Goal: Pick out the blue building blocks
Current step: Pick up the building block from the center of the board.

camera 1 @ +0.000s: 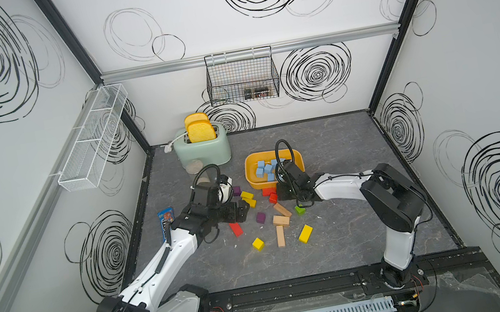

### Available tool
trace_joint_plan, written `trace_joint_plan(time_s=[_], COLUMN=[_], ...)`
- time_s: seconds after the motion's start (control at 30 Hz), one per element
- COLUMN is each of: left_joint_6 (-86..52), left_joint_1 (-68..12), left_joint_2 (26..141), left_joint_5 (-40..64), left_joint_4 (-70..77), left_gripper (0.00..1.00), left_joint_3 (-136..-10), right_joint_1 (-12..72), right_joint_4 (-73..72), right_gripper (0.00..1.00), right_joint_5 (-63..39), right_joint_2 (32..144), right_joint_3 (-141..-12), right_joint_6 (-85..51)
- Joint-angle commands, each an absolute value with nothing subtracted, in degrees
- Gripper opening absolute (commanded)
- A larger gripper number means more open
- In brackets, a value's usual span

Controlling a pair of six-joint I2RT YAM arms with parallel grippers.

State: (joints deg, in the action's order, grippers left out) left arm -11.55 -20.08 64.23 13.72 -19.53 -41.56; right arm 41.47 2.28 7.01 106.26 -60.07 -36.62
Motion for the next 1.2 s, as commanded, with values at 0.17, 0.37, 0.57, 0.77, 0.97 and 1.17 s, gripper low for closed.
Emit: trace_joint_plan(time_s=[0.17, 0.37, 0.57, 0.77, 0.97, 1.17], left_joint_6=[-11.0, -11.2, -11.3, -11.3, -11.4, -11.4], left_joint_1=[-19.3, -19.3, -19.3, -19.3, -19.2, -19.2], left_joint_2=[63.1, 63.5, 63.5, 63.4, 63.6, 63.4], left_joint_5=[14.2, 14.2, 14.2, 14.1, 14.0, 13.8], left_joint_4=[-18.7, -18.6, -18.6, -18.6, -18.6, -18.8], left_gripper=[0.96, 0.96, 0.96, 0.96, 0.96, 0.96], left_joint_3=[-40.8, -40.9, -40.9, -40.8, -40.9, -41.0], right_joint_1=[41.7, 41.7, 41.7, 41.7, 41.7, 41.7], right_joint_4=[3.9, 4.6, 4.6, 4.3, 4.4, 4.2], right_gripper=[0.63, 0.63, 0.6, 0.54, 0.49, 0.45], right_joint_5=[9.0, 10.5, 9.3, 9.8, 9.6, 9.7], right_joint_2=[108.0, 108.2, 109.4, 109.8, 110.0, 110.3], right_joint_3=[-61.8, -62.6, -63.9, -64.3, -64.1, -63.6], right_joint_6=[-37.4, -37.5, -37.3, -37.3, -37.2, -37.2])
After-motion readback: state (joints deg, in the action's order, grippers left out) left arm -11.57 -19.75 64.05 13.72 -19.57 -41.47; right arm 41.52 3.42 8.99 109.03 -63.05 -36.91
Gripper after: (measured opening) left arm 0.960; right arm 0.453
